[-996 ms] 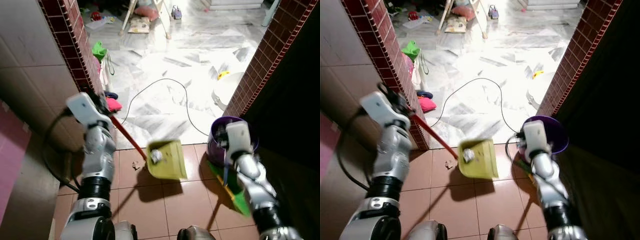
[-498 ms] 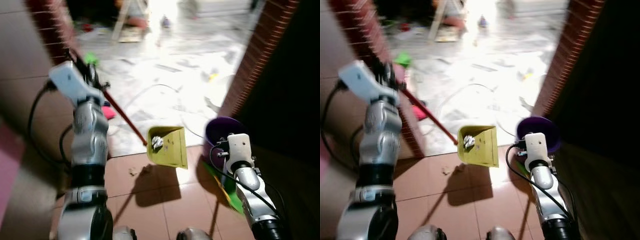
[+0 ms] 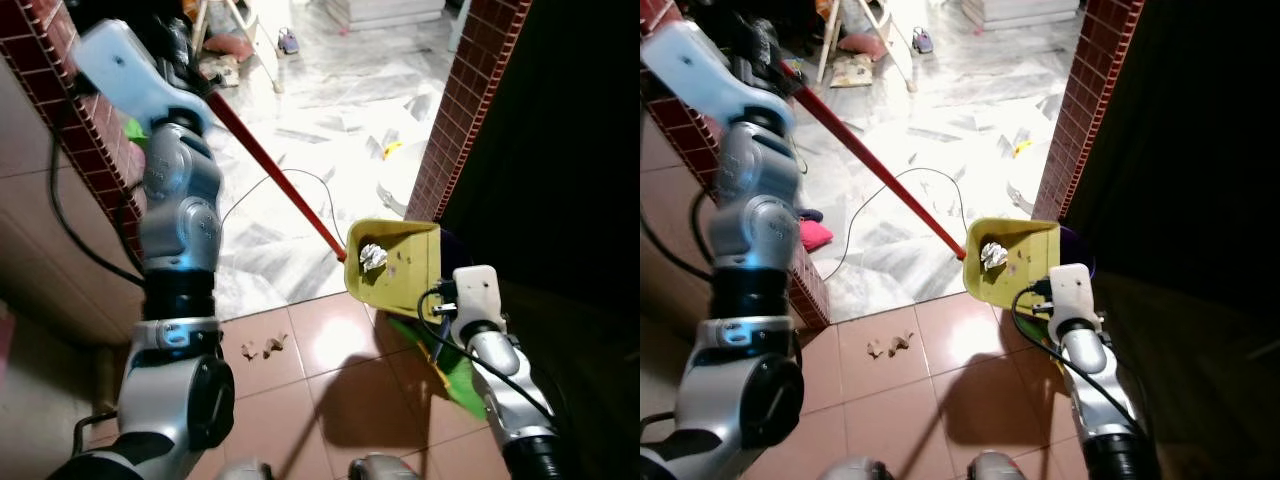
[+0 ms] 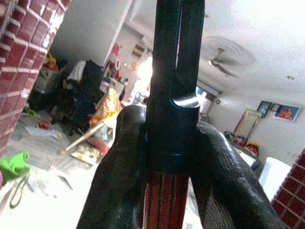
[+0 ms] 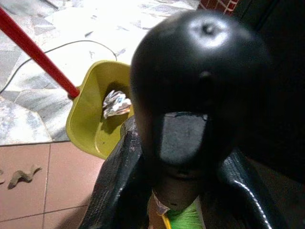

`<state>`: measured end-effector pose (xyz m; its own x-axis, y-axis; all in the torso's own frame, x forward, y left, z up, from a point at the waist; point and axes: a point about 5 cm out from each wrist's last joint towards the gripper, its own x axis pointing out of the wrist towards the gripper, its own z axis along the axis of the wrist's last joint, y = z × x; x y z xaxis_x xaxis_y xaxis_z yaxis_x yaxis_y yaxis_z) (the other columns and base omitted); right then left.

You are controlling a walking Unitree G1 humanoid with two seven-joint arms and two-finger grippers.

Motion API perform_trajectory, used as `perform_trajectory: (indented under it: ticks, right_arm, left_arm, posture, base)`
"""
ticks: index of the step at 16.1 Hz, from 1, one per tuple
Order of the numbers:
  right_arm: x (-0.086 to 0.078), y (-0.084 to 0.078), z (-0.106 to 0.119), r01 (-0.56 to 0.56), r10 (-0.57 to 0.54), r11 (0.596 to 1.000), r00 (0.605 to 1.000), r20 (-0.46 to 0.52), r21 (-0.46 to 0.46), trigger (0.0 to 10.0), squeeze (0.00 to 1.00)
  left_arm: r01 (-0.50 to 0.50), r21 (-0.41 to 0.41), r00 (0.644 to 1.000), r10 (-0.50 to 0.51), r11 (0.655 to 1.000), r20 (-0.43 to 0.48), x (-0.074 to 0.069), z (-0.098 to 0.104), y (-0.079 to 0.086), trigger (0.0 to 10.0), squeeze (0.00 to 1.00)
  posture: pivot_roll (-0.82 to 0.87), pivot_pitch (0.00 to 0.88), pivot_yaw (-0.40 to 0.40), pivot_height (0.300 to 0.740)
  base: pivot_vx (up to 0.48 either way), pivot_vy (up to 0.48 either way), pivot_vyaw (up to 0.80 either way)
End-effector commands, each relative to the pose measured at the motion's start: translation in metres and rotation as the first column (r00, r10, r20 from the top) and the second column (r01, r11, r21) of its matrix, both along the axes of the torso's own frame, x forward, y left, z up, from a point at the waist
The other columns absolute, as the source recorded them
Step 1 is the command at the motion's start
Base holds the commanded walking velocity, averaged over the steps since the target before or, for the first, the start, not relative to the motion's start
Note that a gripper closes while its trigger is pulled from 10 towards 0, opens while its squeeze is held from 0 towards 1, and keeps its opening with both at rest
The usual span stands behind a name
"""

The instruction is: Sweep floor

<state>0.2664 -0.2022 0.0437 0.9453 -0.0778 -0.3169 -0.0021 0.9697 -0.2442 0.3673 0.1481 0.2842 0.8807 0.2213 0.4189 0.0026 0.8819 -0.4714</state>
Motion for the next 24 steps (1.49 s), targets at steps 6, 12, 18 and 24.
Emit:
perform_trajectory:
  ticks: [6,12,18,24]
  right_arm:
    - [-0.034,-0.009,-0.033,0.056,-0.049,0.998,0.979,-0.196,0.027,10.0,0.0]
    - [-0.036,-0.003,-0.031,0.002,0.009,0.998,0.979,-0.201,0.056,10.0,0.0]
    - [-0.035,-0.002,-0.03,-0.015,0.029,0.998,0.977,-0.21,0.069,10.0,0.0]
    - [-0.035,-0.001,-0.028,-0.032,0.048,0.996,0.977,-0.206,0.08,10.0,0.0]
  left_arm:
    - [0.015,-0.003,0.996,-0.015,1.0,0.088,0.001,0.024,-0.01,10.0,0.0]
    - [-0.023,-0.007,0.997,0.023,1.0,0.077,0.004,0.024,-0.008,10.0,0.0]
    - [-0.239,0.016,0.971,0.239,0.971,0.023,0.005,0.02,0.011,10.0,0.0]
    - [-0.362,0.037,0.932,0.363,0.931,-0.004,0.005,0.017,0.017,10.0,0.0]
  posture:
    - [-0.14,0.0,0.121,0.74]
    - [-0.13,0.0,0.114,0.74]
    - [-0.14,0.0,0.113,0.74]
    - [-0.14,0.0,0.104,0.74]
  base:
    - [0.447,0.0,-0.8]
    - [0.446,0.046,-0.37]
    - [0.22,0.232,0.0]
    - [0.0,0.0,0.0]
